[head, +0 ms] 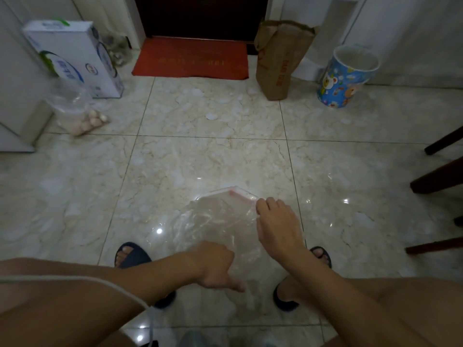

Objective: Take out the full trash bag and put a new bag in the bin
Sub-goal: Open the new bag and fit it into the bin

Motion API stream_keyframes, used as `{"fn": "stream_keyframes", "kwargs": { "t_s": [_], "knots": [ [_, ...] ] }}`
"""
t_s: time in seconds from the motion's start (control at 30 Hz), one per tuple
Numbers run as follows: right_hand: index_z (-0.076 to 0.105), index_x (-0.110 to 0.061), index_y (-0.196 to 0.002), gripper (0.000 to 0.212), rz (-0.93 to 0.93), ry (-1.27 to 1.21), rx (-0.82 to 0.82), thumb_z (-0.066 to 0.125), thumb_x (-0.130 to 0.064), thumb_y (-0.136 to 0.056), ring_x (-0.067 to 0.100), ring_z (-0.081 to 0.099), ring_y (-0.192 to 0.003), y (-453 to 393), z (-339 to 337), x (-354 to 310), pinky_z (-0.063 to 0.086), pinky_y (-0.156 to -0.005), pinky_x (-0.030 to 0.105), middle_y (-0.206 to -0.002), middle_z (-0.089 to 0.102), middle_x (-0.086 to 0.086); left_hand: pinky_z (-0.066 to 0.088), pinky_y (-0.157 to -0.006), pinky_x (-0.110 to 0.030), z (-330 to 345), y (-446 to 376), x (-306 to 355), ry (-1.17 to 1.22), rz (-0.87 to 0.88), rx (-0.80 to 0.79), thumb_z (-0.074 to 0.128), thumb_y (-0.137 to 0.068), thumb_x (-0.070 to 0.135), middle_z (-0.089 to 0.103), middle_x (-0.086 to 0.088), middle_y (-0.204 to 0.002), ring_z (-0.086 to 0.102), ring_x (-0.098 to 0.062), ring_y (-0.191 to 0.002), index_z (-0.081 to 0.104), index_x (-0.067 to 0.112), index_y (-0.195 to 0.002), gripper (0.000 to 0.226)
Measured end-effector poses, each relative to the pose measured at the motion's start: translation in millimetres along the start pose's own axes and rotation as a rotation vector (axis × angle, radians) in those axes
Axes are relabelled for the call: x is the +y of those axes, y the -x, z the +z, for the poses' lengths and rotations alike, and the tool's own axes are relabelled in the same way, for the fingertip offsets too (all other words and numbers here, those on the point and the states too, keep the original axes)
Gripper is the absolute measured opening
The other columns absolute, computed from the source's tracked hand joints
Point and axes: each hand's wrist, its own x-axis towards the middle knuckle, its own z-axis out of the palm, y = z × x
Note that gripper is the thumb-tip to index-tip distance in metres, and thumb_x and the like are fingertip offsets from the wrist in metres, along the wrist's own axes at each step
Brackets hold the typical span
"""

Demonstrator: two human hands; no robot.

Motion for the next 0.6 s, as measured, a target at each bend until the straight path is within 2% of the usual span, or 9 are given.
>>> {"fn": "stream_keyframes", "kwargs": {
  "t_s": [0.07, 0.1, 0.2, 0.23, 0.27, 0.33, 0.4, 0.5, 0.6],
  "knots": [
    [0.056, -0.016, -0.085, 0.013, -0.109, -0.149, -0.031, 0.068, -0.017, -0.082, 0.02, 0.056, -0.062, 6, -5, -11, 0.038, -0.053, 0.028, -0.074, 0.061, 0.0, 0.045, -0.092, -0.043, 5, 10, -6, -0.218, 0.042, 0.089, 0.056, -0.084, 0.059, 0.064, -0.014, -0.112, 0.059, -0.033, -0.101, 0.06, 0.008, -0.112, 0.058],
    [0.058, -0.017, -0.093, 0.011, -0.145, -0.248, -0.132, 0.062, -0.025, -0.087, 0.019, 0.06, -0.072, 11, -3, -16, 0.043, -0.06, 0.029, -0.084, 0.064, 0.0, 0.043, -0.093, -0.042, 7, 13, -10, -0.293, 0.054, 0.114, 0.061, -0.087, 0.044, 0.064, -0.015, -0.111, 0.059, -0.034, -0.102, 0.061, 0.007, -0.11, 0.044],
    [0.051, -0.021, -0.131, 0.048, -0.162, -0.313, -0.602, 0.058, -0.04, -0.088, 0.022, 0.056, -0.113, 22, 6, -20, 0.046, -0.092, 0.034, -0.126, 0.06, 0.001, 0.043, -0.087, -0.04, 12, 17, -16, -0.349, 0.043, 0.142, 0.058, -0.086, 0.012, 0.066, -0.017, -0.103, 0.06, -0.034, -0.097, 0.064, 0.007, -0.096, 0.013],
    [0.046, -0.021, -0.138, 0.058, -0.173, -0.247, -0.69, 0.062, -0.041, -0.085, 0.024, 0.053, -0.118, 23, 10, -18, 0.044, -0.097, 0.036, -0.132, 0.057, 0.001, 0.045, -0.083, -0.039, 11, 18, -17, -0.338, 0.047, 0.161, 0.057, -0.085, 0.01, 0.067, -0.016, -0.097, 0.061, -0.033, -0.09, 0.062, 0.009, -0.084, 0.006],
    [0.045, -0.021, -0.14, 0.063, -0.2, -0.171, -0.716, 0.065, -0.039, -0.083, 0.024, 0.053, -0.118, 24, 12, -14, 0.044, -0.097, 0.036, -0.133, 0.057, 0.002, 0.047, -0.077, -0.037, 12, 18, -20, -0.326, 0.039, 0.188, 0.057, -0.084, 0.011, 0.069, -0.015, -0.089, 0.061, -0.032, -0.079, 0.055, 0.012, -0.07, 0.014],
    [0.052, -0.022, -0.133, 0.054, -0.271, -0.083, -0.662, 0.067, -0.031, -0.082, 0.023, 0.059, -0.107, 27, 16, -6, 0.043, -0.087, 0.031, -0.122, 0.063, 0.001, 0.042, -0.058, -0.03, 18, 17, -29, -0.292, 0.053, 0.237, 0.062, -0.081, 0.018, 0.068, -0.011, -0.072, 0.053, -0.026, -0.059, 0.048, 0.013, -0.056, 0.029],
    [0.062, -0.022, -0.119, 0.033, -0.319, -0.113, -0.585, 0.061, -0.021, -0.086, 0.023, 0.063, -0.098, 34, 19, 2, 0.039, -0.075, 0.027, -0.11, 0.068, -0.001, 0.032, -0.046, -0.023, 29, 18, -40, -0.304, 0.126, 0.331, 0.072, -0.068, 0.024, 0.061, -0.002, -0.056, 0.05, -0.019, -0.048, 0.055, 0.016, -0.051, 0.025],
    [0.065, -0.021, -0.107, 0.023, -0.352, -0.113, -0.459, 0.056, -0.014, -0.087, 0.024, 0.065, -0.076, 47, 20, 13, 0.05, -0.064, 0.032, -0.088, 0.071, 0.0, 0.036, -0.045, -0.024, 39, 29, -43, -0.307, 0.266, 0.459, 0.071, -0.066, 0.022, 0.055, 0.001, -0.062, 0.052, -0.016, -0.055, 0.058, 0.018, -0.06, 0.015],
    [0.063, -0.02, -0.081, 0.013, -0.406, -0.109, -0.365, 0.065, -0.008, -0.075, 0.018, 0.053, -0.048, 59, 18, 13, 0.045, -0.045, 0.028, -0.062, 0.061, -0.004, 0.035, -0.043, -0.023, 50, 35, -41, -0.352, 0.371, 0.404, 0.069, -0.064, 0.016, 0.054, 0.001, -0.065, 0.051, -0.016, -0.053, 0.058, 0.017, -0.069, 0.012]
  ]
}}
